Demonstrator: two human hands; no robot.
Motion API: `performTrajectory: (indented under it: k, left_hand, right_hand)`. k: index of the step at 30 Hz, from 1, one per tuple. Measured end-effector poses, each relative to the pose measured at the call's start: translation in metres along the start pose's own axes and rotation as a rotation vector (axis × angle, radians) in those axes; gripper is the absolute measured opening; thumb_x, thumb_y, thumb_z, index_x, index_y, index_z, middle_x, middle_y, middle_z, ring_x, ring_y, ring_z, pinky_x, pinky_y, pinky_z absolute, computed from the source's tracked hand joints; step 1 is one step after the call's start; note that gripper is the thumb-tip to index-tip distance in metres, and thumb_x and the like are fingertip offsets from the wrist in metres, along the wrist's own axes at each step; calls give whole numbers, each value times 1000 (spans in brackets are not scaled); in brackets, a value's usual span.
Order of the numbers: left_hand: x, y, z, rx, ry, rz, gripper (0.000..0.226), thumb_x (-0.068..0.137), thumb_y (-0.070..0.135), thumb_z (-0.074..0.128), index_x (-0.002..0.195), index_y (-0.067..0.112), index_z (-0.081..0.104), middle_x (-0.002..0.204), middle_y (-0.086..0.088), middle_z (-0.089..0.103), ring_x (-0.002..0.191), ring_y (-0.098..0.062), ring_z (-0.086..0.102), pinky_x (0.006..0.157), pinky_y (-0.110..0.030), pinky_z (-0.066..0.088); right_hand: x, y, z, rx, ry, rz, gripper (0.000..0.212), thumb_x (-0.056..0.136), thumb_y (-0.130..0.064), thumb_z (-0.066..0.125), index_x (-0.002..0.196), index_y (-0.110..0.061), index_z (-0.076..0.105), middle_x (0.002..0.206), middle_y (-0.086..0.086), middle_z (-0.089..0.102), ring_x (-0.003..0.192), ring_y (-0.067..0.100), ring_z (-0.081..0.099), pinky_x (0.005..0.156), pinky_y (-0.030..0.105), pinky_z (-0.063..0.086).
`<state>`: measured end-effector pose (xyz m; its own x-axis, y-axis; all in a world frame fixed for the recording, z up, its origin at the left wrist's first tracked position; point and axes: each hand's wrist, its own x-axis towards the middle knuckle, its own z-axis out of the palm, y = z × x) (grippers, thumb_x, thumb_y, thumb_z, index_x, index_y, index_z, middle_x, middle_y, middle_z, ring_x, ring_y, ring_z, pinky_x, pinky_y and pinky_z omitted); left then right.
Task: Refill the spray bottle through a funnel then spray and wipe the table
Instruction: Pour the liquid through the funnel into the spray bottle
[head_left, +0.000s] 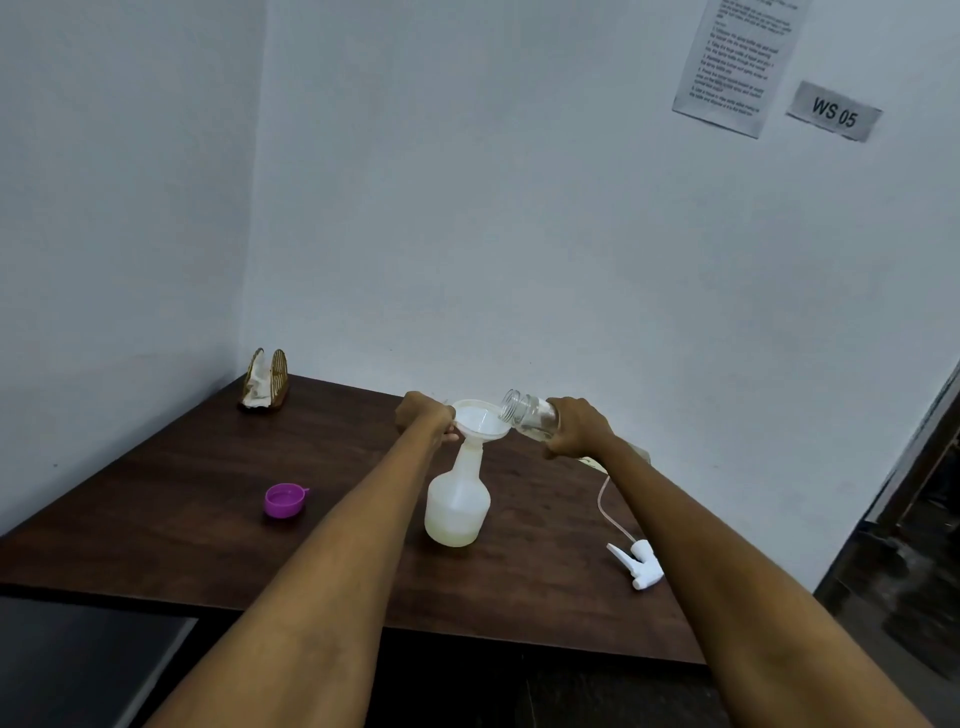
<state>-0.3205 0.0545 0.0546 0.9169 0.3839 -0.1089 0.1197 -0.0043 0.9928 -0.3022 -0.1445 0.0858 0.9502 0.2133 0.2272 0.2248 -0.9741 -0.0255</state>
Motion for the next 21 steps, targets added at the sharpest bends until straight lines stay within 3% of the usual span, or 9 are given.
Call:
performTrajectory:
  k: [3, 7, 10, 14, 16, 21]
  left_hand:
    - [-4, 2, -1, 26, -6, 0, 20, 87, -6, 60, 106, -13, 65, 108, -27, 68, 47, -20, 55, 54, -27, 55]
    - [-10, 6, -1, 8, -19, -19, 21, 88, -7, 60, 107, -13, 64, 110, -28, 68, 79, -32, 72, 64, -33, 59]
    - [-12, 7, -1, 2, -11, -29, 22, 88, -7, 60, 108, -14, 64, 110, -29, 67, 80, -32, 72, 69, -33, 58]
    - [-13, 7, -2, -13, -7, -43, 21, 89, -6, 60, 108, -13, 64, 110, -28, 67, 97, -34, 71, 70, -36, 61]
    - [-13, 7, -1, -29, -6, -43, 21, 89, -6, 59, 108, -14, 64, 110, -29, 67, 98, -34, 71, 76, -37, 60]
    - [-14, 9, -1, -27, 1, -40, 21, 91, -4, 58, 109, -13, 64, 110, -28, 67, 85, -32, 72, 75, -35, 59]
  right_hand:
    - [-1, 1, -2, 9, 7, 8, 32, 64, -15, 73, 82, -16, 46, 91, 5, 62, 79, 20, 49, 62, 26, 34]
    - [-2, 2, -3, -3, 17, 10, 29, 66, -15, 71, 81, -14, 46, 97, 9, 66, 78, 21, 49, 62, 26, 34]
    - [-3, 1, -3, -22, 10, 10, 31, 65, -16, 72, 83, -15, 47, 97, 9, 66, 82, 24, 54, 63, 27, 35]
    - [-1, -1, -2, -44, 1, 3, 33, 64, -17, 73, 90, -11, 53, 98, 8, 65, 92, 27, 59, 63, 27, 36]
    - [-1, -1, -2, -56, -4, 7, 32, 65, -18, 72, 88, -13, 51, 92, 5, 61, 93, 26, 59, 63, 26, 34]
    - [-1, -3, -4, -63, 2, -4, 30, 65, -18, 72, 86, -14, 50, 89, 4, 60, 86, 25, 57, 57, 22, 30]
